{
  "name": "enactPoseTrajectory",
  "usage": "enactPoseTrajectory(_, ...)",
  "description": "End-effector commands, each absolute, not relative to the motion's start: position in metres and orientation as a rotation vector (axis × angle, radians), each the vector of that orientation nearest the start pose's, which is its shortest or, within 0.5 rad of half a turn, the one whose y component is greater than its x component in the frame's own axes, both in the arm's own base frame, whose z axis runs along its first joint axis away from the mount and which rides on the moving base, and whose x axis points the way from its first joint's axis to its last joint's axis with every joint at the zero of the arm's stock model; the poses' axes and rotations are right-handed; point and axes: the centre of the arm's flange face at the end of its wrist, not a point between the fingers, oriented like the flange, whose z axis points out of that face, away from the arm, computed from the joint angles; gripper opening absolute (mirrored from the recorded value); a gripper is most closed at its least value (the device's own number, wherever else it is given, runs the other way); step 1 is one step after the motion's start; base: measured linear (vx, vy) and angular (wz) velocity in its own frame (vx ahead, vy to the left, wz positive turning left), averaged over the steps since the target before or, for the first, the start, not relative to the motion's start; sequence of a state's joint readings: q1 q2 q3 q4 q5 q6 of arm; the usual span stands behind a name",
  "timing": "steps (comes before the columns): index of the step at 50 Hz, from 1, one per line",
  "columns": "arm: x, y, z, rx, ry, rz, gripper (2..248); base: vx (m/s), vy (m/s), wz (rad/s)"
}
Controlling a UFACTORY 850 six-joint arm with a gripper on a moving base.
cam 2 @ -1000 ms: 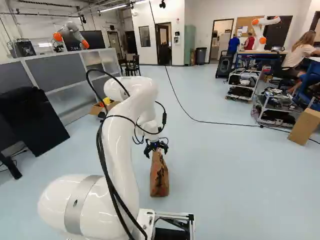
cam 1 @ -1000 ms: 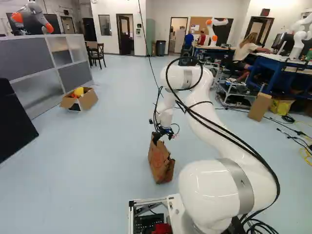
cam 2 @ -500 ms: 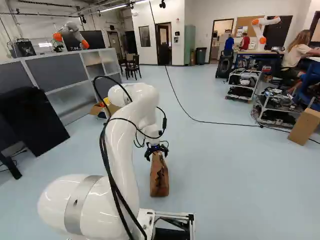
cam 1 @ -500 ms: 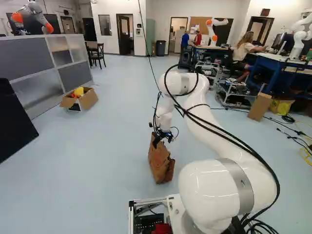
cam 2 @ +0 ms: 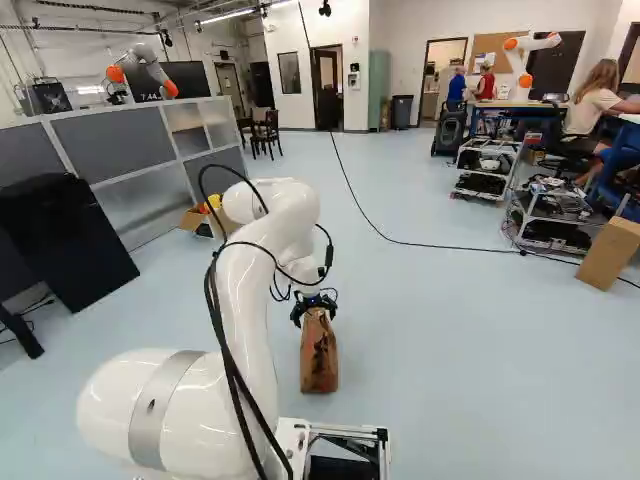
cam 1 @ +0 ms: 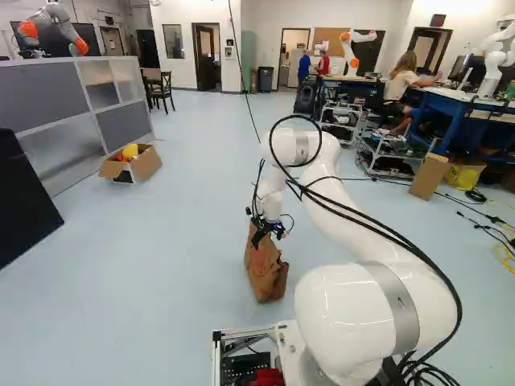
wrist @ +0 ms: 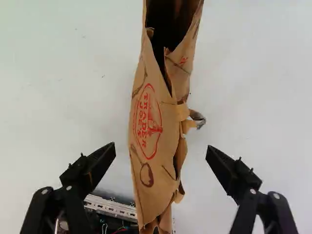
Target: Pick up the grocery bag from the ground
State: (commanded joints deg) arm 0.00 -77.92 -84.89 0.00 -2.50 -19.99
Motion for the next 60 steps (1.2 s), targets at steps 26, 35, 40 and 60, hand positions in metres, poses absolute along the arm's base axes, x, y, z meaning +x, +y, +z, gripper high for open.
enactPoseTrajectory(26,0.59,0.0,-0.088,-3.104,-0.547,-0.106,247,0.0,0.0,0.0)
enactPoseTrajectory(35,0.59,0.0,-0.097,-3.104,-0.547,-0.103,247,0.0,0.0,0.0)
enactPoseTrajectory(40,0.59,0.0,-0.098,-3.104,-0.547,-0.103,247,0.0,0.0,0.0)
enactPoseTrajectory(60,0.59,0.0,-0.099,-3.104,-0.547,-0.103,138,0.0,0.0,0.0)
